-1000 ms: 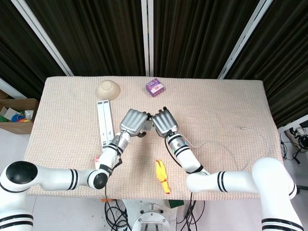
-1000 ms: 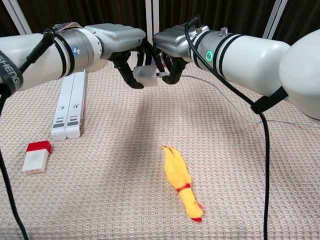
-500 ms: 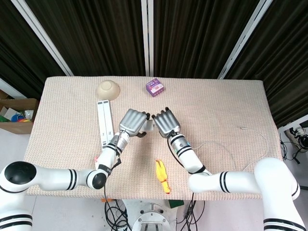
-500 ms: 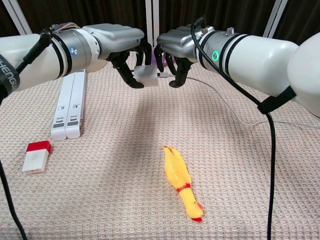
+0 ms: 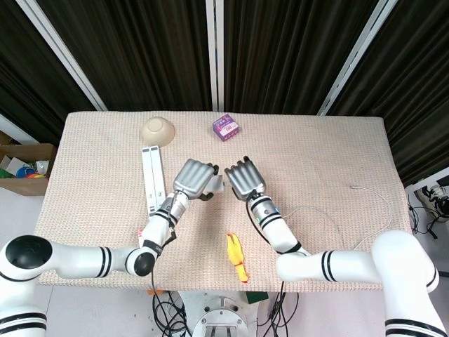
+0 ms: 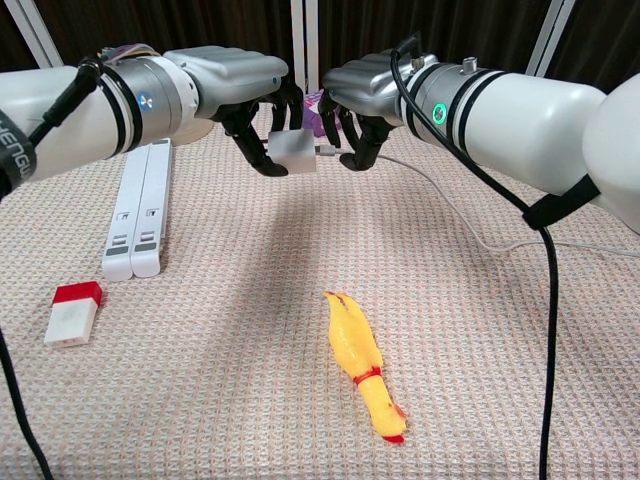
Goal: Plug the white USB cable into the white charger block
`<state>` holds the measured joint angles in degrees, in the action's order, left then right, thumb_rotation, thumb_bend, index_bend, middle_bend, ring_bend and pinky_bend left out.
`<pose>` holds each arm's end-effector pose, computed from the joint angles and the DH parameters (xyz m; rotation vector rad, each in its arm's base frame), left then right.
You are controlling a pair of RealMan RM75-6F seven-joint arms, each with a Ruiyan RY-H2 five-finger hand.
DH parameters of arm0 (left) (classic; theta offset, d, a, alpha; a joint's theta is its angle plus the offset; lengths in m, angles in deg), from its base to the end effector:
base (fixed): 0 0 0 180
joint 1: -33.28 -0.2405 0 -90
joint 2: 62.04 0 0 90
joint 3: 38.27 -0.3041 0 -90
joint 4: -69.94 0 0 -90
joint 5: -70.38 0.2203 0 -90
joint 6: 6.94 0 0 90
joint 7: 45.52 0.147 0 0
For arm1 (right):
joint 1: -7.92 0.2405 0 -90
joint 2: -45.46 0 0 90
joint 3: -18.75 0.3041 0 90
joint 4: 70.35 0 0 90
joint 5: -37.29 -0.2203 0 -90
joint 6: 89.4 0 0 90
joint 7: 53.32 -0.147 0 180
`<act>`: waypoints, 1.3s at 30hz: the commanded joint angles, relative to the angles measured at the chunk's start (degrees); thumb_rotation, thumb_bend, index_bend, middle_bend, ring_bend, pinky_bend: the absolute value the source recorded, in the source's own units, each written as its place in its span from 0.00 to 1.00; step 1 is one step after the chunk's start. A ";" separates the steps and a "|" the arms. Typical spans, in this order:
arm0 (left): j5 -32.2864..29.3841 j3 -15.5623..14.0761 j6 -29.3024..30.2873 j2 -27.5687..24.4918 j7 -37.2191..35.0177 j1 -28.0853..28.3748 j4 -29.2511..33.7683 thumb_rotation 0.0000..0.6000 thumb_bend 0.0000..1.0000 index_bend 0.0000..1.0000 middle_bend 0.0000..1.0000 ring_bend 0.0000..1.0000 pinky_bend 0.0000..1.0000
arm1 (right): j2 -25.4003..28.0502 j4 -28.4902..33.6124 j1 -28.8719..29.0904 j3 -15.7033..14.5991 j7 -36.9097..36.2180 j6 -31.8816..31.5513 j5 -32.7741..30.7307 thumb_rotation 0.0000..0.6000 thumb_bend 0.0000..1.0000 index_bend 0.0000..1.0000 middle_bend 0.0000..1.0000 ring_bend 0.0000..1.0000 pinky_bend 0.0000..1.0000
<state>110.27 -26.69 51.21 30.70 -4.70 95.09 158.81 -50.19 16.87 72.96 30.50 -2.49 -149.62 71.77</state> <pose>-0.0638 0.4108 -0.0524 -1.9653 -0.7857 -0.8332 -0.0494 -0.4127 -0.0670 1.9759 -0.6657 0.7242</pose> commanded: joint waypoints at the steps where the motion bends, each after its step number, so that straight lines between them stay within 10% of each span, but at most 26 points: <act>1: -0.05 -0.06 -0.06 0.08 0.08 0.04 -0.04 0.88 0.29 0.55 0.51 0.74 0.95 | -0.13 -0.11 0.03 0.02 0.00 -0.04 0.05 1.00 0.47 0.55 0.50 0.35 0.28; 39: -0.62 -0.35 -0.12 0.78 1.06 0.61 -0.07 0.88 0.29 0.55 0.51 0.74 0.95 | -2.53 -1.48 0.52 0.50 0.26 -0.10 0.45 1.00 0.51 0.58 0.51 0.35 0.28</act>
<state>109.65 -27.04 51.09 31.48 -3.65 95.70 158.74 -52.73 15.38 73.47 30.99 -2.23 -149.72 72.22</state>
